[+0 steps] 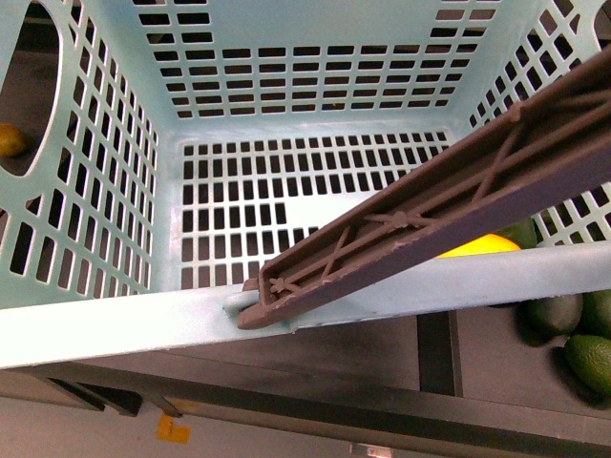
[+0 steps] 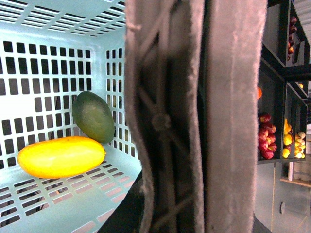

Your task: Pick mango and avocado into basket

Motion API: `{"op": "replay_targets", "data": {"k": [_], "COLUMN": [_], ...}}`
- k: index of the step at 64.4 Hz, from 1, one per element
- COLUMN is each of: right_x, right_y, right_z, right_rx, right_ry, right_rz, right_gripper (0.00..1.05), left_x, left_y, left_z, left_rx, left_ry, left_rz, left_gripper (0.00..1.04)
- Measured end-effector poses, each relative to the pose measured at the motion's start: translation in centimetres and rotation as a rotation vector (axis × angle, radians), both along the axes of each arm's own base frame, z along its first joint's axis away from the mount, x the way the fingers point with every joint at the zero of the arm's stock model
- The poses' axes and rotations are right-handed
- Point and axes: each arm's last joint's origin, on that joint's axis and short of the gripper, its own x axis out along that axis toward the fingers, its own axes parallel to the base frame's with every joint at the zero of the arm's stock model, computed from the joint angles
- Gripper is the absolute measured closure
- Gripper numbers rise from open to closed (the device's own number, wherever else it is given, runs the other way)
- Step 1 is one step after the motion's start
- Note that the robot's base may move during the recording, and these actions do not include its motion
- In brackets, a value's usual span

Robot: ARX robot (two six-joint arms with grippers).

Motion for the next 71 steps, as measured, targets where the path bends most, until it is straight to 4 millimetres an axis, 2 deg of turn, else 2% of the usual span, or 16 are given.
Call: {"op": "replay_targets", "data": {"k": [3,6,9,12,32,49,71], "right_x": [0.0,0.0,0.0,0.0,0.0,0.0,0.0], "right_y": [0.0,0.0,0.0,0.0,0.0,0.0,0.0], "right_z": [0.0,0.0,0.0,0.0,0.0,0.0,0.0], "right_rx": [0.000,0.000,0.000,0.000,0.000,0.000,0.000], "right_ry": [0.000,0.000,0.000,0.000,-0.001,-0.001,-0.001], "right_rz": [0.000,0.000,0.001,-0.001,-0.001,-0.001,-0.001], "right_gripper": [0.09,0.09,0.09,0.09,0.09,0.09,0.09], "left_x": [0.0,0.3,0.8,1.6,8.1,14.0,20.6], "left_y": [-0.1,-0.4,-0.5,-0.3,0.4,2.0,3.1], "left_z": [0.0,0.0,0.0,0.0,-0.4,-5.0,-11.9], "left_rx": [-0.001,-0.030,-0.109,-0.153,-0.227,-0.226,-0.243], "left_ry": [-0.004,-0.065,-0.049,-0.026,0.028,0.120,0.176], "left_rz": [0.014,0.211,0.421,0.527,0.693,0.912,1.086], "left_gripper": [0.91,0.91,0.91,0.91,0.91,0.91,0.91]}}
